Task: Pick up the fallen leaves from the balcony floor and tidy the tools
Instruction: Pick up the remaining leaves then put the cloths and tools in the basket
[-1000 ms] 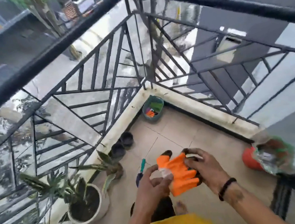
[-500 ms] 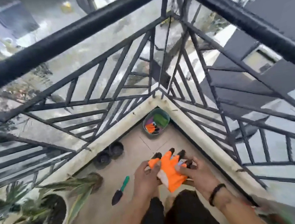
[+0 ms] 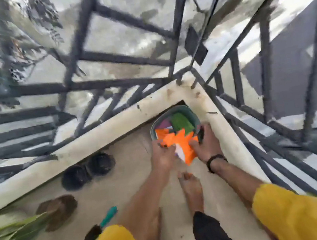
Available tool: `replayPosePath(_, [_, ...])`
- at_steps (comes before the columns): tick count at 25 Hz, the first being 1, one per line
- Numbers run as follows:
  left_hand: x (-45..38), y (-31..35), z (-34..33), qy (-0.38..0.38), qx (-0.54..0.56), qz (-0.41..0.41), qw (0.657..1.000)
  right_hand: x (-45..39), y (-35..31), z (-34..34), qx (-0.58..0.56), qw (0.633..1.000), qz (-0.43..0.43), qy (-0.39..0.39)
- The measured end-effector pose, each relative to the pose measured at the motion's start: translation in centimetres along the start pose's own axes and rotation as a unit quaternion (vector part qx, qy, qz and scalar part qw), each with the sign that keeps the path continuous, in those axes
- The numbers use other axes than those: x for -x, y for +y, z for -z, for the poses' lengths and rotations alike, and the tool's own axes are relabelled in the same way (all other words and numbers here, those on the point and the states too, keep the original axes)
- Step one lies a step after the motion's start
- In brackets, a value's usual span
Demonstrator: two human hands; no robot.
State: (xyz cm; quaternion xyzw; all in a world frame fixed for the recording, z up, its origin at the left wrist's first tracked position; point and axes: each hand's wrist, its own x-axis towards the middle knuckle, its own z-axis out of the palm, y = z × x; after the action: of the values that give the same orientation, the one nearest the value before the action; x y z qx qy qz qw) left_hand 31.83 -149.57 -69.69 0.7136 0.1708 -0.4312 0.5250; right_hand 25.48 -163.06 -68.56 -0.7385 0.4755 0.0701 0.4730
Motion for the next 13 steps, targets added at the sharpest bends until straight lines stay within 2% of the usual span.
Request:
replayPosePath(4, [-13.8, -3.4, -4.9, 0.006, -0.008, -0.019, 1.0, -14.4, 6.2, -6.9, 0.091, 0.994, 0.037, 0.044])
replayPosePath(7, [-19.4, -6.6, -5.5, -0.028, -0.059, 0.0, 0.998, -20.6, 9.7, -10.2, 0.127, 0.991, 0.018, 0.031])
replayPosePath(10, [-20.2, -8.6, -4.3, -0.038, -0.068, -0.021, 0.997, -22.1, 11.3, -12.0, 0.223, 0.971, 0.09, 0.004])
replayPosePath(13, [-15.4, -10.7, -1.0, -0.049, -0.023, -0.013, 0.998, -19.0, 10.9, -11.4, 0.291, 0.951, 0.103, 0.021])
